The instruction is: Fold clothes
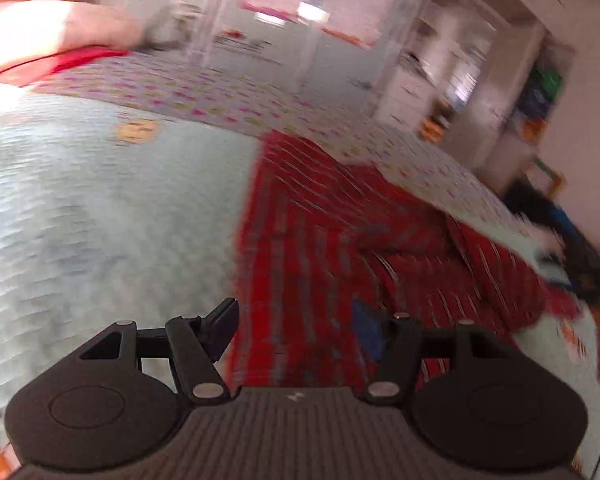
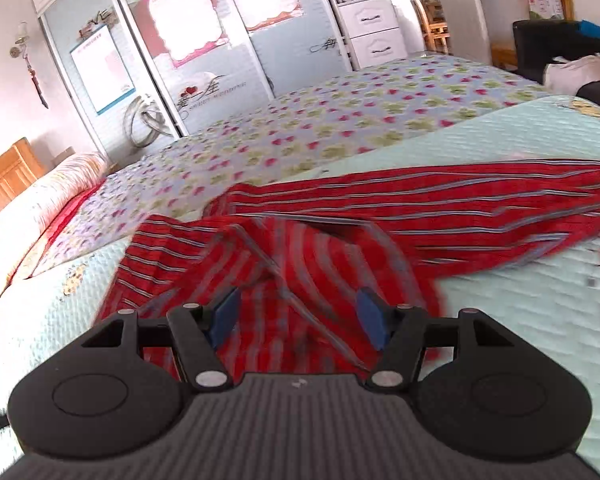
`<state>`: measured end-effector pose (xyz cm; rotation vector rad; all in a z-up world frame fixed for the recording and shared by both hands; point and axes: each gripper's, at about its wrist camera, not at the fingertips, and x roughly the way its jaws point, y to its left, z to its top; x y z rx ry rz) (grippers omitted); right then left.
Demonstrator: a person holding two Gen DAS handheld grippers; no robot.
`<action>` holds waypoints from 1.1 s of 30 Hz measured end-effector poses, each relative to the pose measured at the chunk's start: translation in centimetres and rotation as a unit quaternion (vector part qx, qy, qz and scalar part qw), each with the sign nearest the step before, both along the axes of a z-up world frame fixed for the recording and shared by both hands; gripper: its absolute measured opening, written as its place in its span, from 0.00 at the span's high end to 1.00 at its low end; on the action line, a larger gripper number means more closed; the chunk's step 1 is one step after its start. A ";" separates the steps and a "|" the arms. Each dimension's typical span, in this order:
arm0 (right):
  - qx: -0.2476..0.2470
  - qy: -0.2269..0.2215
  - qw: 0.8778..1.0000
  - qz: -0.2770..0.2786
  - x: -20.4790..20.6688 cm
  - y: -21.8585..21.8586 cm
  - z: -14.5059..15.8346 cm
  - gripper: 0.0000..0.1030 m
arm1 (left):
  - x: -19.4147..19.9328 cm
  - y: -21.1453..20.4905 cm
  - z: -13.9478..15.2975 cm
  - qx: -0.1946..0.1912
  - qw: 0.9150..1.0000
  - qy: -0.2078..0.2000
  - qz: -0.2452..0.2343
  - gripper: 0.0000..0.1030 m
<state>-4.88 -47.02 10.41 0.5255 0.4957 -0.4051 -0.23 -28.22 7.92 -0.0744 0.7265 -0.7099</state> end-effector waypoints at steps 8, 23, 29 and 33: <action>0.179 -0.084 0.970 -0.139 -4.2 -4.1 -0.7 0.37 | -1.4 -1.7 -5.4 0.040 0.999 0.006 -0.030 0.33; 0.143 -0.040 0.985 0.086 -0.7 3.3 -3.7 0.37 | -3.9 -1.0 -2.6 0.020 0.998 -0.054 -0.004 0.31; 0.273 -0.072 0.927 0.246 9.0 9.1 -5.1 0.66 | -4.5 -0.8 -6.6 0.045 0.998 -0.036 -0.022 0.31; 0.280 -0.046 0.904 0.319 15.7 13.5 -6.4 0.72 | -5.9 0.1 -5.5 0.044 0.998 -0.036 0.015 0.29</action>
